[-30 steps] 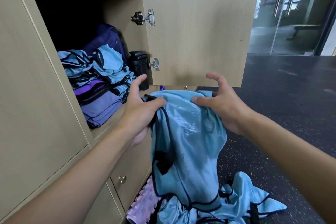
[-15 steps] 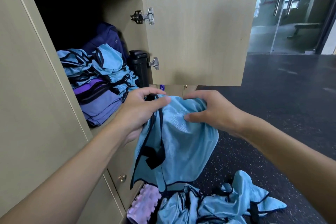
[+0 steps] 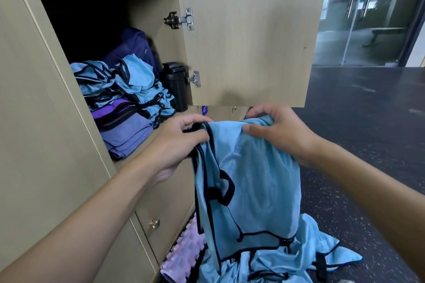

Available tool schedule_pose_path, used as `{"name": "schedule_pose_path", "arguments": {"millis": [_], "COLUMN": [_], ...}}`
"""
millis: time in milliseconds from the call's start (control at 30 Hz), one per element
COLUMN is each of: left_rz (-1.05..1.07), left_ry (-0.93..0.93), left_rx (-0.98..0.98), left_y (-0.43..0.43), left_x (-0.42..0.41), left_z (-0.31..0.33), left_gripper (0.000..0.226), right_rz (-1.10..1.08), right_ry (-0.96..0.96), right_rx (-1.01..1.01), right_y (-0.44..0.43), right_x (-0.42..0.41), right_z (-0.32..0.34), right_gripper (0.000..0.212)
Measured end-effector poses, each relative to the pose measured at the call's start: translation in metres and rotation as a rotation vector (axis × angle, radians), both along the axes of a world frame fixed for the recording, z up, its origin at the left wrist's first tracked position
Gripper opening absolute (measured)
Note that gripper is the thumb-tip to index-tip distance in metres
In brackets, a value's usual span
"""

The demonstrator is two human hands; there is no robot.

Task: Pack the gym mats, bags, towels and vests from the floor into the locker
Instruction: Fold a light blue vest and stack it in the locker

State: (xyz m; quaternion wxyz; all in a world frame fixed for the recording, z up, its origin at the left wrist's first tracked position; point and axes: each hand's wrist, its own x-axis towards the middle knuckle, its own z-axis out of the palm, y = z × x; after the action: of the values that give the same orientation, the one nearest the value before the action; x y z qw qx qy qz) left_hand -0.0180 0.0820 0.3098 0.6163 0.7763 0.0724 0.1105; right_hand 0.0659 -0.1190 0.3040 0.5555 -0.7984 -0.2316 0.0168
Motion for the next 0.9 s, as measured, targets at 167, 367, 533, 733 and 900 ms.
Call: {"name": "schedule_pose_path", "arguments": {"millis": [167, 367, 533, 733, 900], "left_rz": [0.044, 0.037, -0.069, 0.014, 0.126], "left_ry": [0.048, 0.083, 0.078, -0.046, -0.132], "left_rx": [-0.09, -0.149, 0.155, 0.407, 0.683], "left_y": [-0.001, 0.003, 0.006, 0.012, 0.022], "left_x": [0.005, 0.004, -0.001, 0.006, 0.016], "left_z": [-0.001, 0.004, -0.001, -0.008, -0.014], "left_gripper": [0.022, 0.016, 0.04, 0.012, 0.017], "right_rz": [0.14, 0.103, 0.077, 0.028, -0.07], "right_ry": [0.127, -0.107, -0.22, -0.273, -0.303], "right_rx": [0.056, -0.228, -0.265, -0.307, -0.265], "right_y": [-0.005, -0.007, -0.01, -0.012, -0.011], "right_x": [0.004, 0.007, 0.008, 0.01, 0.01], "right_z": [0.004, 0.004, 0.003, 0.0, 0.0], "right_gripper": [0.024, 0.017, 0.014, 0.013, 0.023]}}
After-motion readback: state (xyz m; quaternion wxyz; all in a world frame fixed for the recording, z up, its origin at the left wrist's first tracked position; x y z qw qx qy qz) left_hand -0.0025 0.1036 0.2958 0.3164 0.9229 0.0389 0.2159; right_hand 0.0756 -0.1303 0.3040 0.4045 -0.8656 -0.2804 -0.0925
